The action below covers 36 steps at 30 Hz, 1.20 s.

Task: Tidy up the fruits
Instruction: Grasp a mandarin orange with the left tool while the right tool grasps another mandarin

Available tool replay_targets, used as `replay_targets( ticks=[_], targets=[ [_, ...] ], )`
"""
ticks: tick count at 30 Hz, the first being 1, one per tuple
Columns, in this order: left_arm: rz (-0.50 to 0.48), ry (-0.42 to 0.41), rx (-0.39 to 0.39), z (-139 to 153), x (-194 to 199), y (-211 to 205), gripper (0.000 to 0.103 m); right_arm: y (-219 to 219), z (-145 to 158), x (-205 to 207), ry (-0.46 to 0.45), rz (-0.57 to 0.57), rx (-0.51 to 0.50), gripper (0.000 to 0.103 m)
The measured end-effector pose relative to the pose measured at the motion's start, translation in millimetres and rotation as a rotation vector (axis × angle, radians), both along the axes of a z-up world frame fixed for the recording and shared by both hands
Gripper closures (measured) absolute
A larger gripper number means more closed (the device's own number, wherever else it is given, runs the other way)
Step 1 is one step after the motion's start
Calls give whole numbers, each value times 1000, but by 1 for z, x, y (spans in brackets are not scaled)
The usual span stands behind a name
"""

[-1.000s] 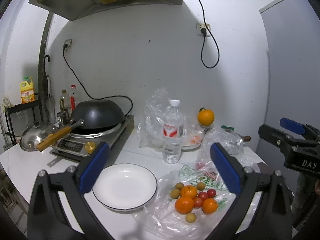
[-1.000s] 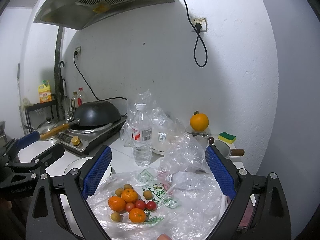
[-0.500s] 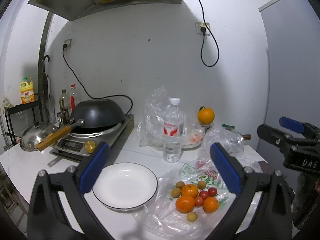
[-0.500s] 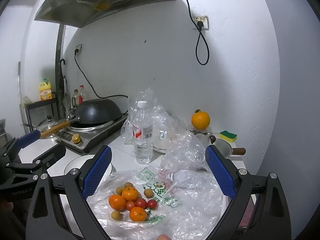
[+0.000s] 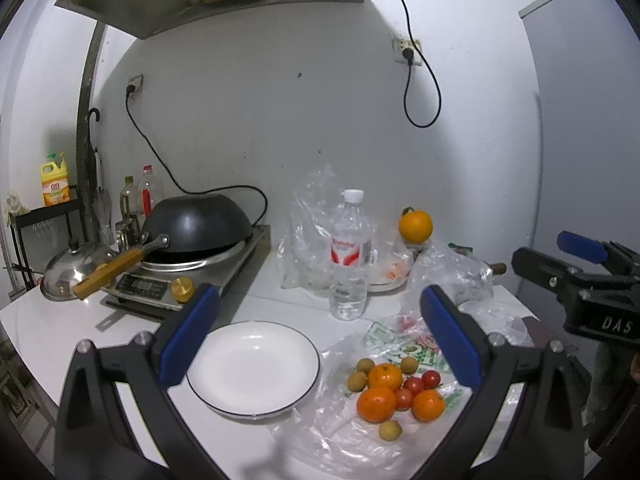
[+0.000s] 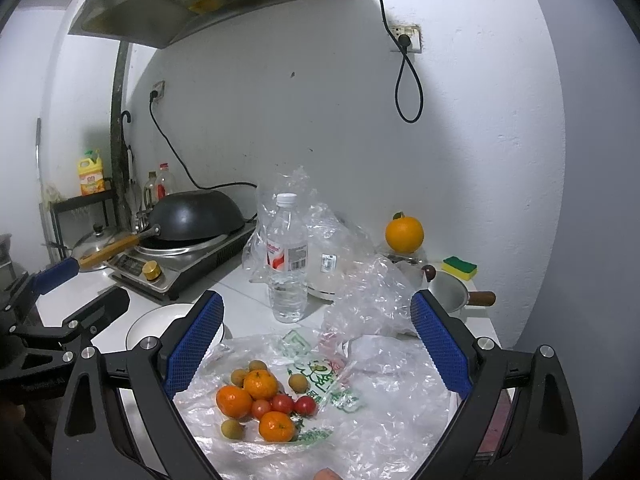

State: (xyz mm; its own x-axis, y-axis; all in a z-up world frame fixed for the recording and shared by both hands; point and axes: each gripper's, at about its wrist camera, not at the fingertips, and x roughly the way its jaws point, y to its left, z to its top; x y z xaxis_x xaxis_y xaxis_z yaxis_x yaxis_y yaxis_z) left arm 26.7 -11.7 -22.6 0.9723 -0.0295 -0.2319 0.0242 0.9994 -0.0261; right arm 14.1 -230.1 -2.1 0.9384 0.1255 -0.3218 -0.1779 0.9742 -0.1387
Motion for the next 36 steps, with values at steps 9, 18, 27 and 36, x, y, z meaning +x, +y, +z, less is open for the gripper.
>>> replay_targets(
  ticks=[9, 18, 27, 36],
  targets=[
    [-22, 87, 43, -22, 18, -11, 2, -4, -23, 11, 97, 14, -13, 23],
    [-80, 301, 109, -78, 53, -30, 15, -6, -96, 38, 357, 48, -37, 55],
    [-141, 417, 146, -106, 72, -43, 36, 4, -138, 59, 510, 120, 5, 56],
    [-201, 469, 144, -111, 86, -52, 44, -1, -151, 70, 582, 156, 41, 64]
  ],
)
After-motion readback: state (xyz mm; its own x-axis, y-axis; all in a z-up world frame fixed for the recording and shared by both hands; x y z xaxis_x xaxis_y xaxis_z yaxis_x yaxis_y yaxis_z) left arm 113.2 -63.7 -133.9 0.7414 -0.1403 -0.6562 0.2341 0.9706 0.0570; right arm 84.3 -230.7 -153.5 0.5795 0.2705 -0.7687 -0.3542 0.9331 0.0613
